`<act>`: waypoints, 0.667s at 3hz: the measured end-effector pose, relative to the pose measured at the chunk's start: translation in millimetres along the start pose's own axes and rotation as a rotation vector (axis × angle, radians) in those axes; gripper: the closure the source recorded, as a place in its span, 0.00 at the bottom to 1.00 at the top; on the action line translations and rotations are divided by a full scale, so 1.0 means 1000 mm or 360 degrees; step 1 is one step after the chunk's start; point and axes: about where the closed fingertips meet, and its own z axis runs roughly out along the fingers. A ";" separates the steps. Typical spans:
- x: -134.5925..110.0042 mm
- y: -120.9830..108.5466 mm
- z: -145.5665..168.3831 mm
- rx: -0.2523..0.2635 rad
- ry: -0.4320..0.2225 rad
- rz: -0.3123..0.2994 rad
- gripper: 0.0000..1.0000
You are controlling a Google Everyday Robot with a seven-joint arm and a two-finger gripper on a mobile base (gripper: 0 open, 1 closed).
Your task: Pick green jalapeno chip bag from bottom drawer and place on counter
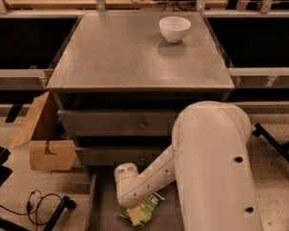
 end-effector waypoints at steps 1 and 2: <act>0.009 -0.022 0.041 0.0017 0.0063 -0.0161 0.00; 0.027 -0.044 0.088 -0.0047 0.0202 -0.0359 0.00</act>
Offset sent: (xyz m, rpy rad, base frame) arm 0.1095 -0.0277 -0.1262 -0.3281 0.0369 0.3305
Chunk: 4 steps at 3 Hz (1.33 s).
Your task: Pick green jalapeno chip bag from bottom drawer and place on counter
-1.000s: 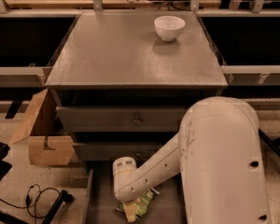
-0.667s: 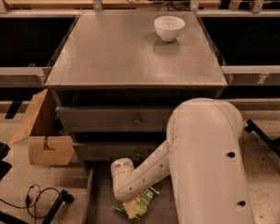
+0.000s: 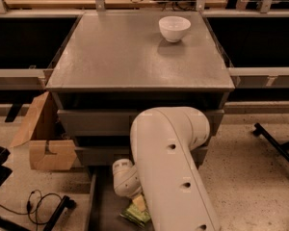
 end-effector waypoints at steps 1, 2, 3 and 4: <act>0.011 -0.001 0.047 -0.0114 0.0076 -0.0128 0.00; 0.017 0.019 0.090 -0.0217 0.0074 -0.0188 0.00; 0.022 0.042 0.128 -0.0304 0.0031 -0.0163 0.17; 0.021 0.047 0.137 -0.0324 0.0021 -0.0161 0.40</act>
Offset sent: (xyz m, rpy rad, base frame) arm 0.0013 -0.0571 -0.1395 -0.1565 0.1905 0.1103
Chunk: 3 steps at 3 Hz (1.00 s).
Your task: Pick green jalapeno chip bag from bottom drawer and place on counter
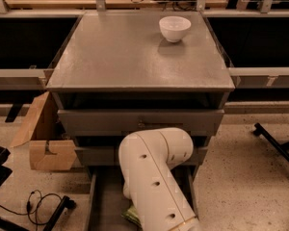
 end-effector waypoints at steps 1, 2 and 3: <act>0.000 0.000 0.000 0.0000 0.0000 0.0000 0.63; 0.000 0.000 -0.001 0.0000 0.0000 0.0000 0.94; 0.001 0.000 -0.003 0.0000 0.0000 0.0000 1.00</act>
Offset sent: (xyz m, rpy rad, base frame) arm 0.0000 0.0000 0.0000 0.0000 0.0000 0.0000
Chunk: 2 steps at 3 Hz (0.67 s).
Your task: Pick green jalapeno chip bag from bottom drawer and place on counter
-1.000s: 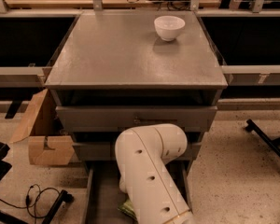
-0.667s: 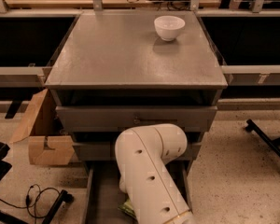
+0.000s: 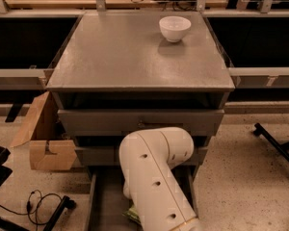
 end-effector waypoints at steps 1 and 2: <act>-0.003 0.012 -0.023 0.0030 0.0006 -0.0026 1.00; -0.005 0.020 -0.094 0.0189 0.0014 0.0014 1.00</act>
Offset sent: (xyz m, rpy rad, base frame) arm -0.1396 -0.0038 0.2231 0.0576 -0.1233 0.0706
